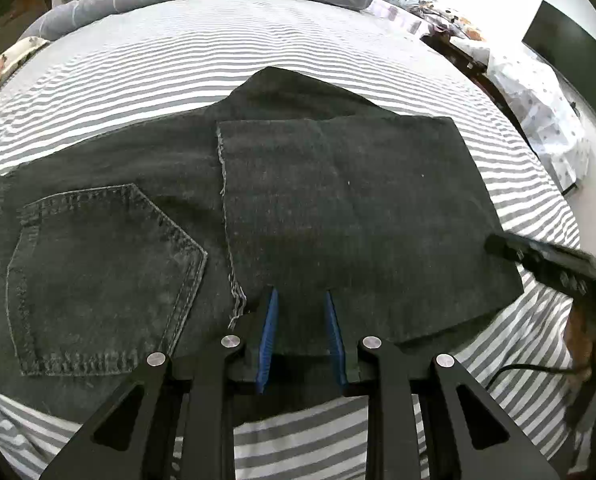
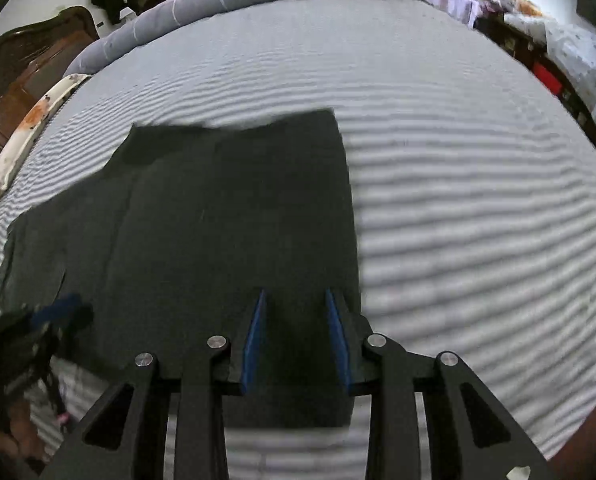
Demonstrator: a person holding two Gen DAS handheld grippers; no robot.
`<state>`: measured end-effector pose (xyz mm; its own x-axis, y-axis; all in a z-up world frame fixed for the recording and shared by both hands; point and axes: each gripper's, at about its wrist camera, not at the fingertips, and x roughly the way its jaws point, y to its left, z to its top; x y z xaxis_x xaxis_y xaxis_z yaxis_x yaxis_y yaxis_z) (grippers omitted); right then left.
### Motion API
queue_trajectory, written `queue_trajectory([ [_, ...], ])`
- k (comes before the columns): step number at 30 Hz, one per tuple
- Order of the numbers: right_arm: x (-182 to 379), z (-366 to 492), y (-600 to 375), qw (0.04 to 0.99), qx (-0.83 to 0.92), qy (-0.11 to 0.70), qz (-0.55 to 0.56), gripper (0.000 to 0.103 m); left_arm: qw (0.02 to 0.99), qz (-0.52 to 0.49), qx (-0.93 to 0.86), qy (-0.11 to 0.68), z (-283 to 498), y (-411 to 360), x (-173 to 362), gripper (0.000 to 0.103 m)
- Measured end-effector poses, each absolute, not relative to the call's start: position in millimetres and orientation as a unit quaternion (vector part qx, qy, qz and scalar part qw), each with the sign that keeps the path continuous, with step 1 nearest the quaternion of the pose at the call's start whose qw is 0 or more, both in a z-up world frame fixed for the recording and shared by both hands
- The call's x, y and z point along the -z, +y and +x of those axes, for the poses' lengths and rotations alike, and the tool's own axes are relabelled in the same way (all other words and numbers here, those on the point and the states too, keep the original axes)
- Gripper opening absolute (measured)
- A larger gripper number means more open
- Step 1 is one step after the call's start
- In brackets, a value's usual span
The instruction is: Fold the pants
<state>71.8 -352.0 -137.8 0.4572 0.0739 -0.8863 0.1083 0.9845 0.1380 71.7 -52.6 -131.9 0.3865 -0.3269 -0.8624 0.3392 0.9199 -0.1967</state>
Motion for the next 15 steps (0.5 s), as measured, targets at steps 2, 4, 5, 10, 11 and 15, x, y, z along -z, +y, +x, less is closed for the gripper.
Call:
queue_trajectory([
  [2,140,62,-351,0.846,0.011,0.526,0.086,0.028,0.834,0.014,0.198,0.515,68,-53,132,0.026],
  [4,143,56,-353,0.842,0.013,0.530,0.099,0.028,0.836,0.020,0.195,0.513,64,-53,133,0.026],
  [5,145,55,-354,0.841,0.013,0.532,0.101,0.028,0.837,0.024,0.194,0.511,63,-54,133,0.026],
  [10,153,58,-348,0.835,0.018,0.543,0.092,0.030,0.839,0.036,0.188,0.509,61,-57,134,0.028],
  [11,153,57,-347,0.835,0.018,0.542,0.089,0.031,0.839,0.036,0.187,0.510,61,-57,134,0.028],
  [15,154,57,-349,0.835,0.020,0.541,0.094,0.031,0.840,0.043,0.182,0.509,61,-59,134,0.029],
])
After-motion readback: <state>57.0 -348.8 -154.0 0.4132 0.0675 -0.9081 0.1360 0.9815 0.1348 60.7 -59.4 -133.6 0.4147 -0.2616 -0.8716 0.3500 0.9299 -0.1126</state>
